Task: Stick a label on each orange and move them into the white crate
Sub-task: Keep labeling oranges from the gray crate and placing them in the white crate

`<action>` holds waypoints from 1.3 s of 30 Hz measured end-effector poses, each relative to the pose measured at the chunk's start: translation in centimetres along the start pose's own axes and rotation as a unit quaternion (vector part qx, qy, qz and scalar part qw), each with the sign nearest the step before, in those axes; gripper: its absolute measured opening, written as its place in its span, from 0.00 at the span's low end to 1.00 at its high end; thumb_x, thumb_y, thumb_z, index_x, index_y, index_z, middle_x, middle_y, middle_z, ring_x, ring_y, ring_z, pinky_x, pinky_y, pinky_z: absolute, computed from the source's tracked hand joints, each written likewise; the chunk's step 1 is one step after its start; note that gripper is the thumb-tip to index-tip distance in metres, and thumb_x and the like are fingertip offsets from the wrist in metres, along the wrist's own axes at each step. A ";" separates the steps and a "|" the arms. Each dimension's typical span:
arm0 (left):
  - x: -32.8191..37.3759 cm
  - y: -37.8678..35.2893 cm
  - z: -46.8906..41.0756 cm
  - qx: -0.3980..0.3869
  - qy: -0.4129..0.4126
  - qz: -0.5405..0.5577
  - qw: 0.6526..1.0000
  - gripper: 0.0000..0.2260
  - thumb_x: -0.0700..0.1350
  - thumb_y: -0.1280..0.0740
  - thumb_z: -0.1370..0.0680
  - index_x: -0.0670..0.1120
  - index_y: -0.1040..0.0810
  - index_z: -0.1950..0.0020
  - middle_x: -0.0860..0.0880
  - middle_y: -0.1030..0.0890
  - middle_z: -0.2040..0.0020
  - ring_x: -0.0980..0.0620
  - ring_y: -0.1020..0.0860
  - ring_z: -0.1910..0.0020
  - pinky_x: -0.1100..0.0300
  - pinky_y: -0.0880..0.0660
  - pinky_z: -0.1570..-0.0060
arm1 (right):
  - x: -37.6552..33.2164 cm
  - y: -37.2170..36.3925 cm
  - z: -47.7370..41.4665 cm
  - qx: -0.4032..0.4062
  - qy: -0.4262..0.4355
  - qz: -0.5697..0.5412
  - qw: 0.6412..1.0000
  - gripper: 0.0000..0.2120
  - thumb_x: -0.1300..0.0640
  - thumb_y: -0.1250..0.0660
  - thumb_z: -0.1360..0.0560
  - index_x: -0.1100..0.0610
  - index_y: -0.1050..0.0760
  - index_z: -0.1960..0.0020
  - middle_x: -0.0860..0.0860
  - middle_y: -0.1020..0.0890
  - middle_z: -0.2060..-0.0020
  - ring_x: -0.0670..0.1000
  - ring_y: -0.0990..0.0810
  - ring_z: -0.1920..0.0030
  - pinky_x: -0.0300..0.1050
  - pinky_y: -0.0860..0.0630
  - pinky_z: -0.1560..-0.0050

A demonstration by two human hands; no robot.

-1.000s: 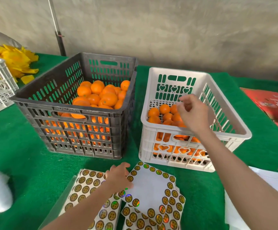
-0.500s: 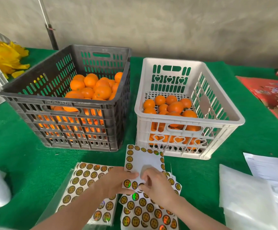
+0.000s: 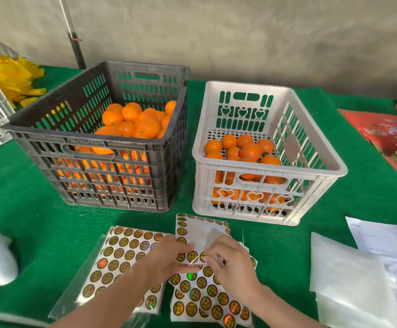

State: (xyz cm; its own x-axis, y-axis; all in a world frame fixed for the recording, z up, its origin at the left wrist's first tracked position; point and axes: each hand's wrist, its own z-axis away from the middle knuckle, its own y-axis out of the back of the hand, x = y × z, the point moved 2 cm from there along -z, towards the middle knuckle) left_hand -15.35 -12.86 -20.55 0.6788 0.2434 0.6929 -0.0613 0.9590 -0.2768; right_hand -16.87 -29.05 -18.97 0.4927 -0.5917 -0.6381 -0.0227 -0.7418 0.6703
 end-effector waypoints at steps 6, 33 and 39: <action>0.5 -0.1 0.8 -0.067 -0.049 -0.045 0.996 0.10 0.35 0.35 0.22 0.43 0.21 0.42 0.45 0.16 0.48 0.47 0.17 0.49 0.54 0.20 0.55 | 0.2 -0.3 0.4 0.008 -0.049 -0.010 0.999 0.05 0.64 0.25 0.33 0.60 0.20 0.59 0.47 0.22 0.62 0.44 0.26 0.63 0.33 0.31 0.59; 14.6 3.7 9.4 0.134 -0.468 -0.395 0.779 0.03 0.46 0.32 0.24 0.52 0.22 0.58 0.56 0.23 0.71 0.60 0.28 0.74 0.70 0.33 0.73 | -11.2 3.8 -20.3 0.136 0.063 -0.169 0.974 0.18 0.60 0.40 0.23 0.51 0.34 0.33 0.48 0.24 0.47 0.40 0.27 0.48 0.32 0.29 0.47; 26.0 9.5 7.4 0.329 -0.516 -0.390 0.688 0.09 0.38 0.33 0.24 0.43 0.23 0.44 0.48 0.20 0.51 0.49 0.22 0.50 0.64 0.29 0.54 | -11.0 -0.9 -27.7 0.008 0.045 -0.039 0.998 0.39 0.72 0.39 0.25 0.52 0.55 0.22 0.56 0.24 0.54 0.51 0.25 0.62 0.36 0.28 0.63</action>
State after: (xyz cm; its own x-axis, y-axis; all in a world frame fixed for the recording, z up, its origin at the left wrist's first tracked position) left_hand -3.64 3.63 -0.23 -0.1670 -0.7345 0.6578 -0.5202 0.6324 0.5740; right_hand 1.80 -13.09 -2.08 0.5697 -0.5018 -0.6508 0.0048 -0.7899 0.6133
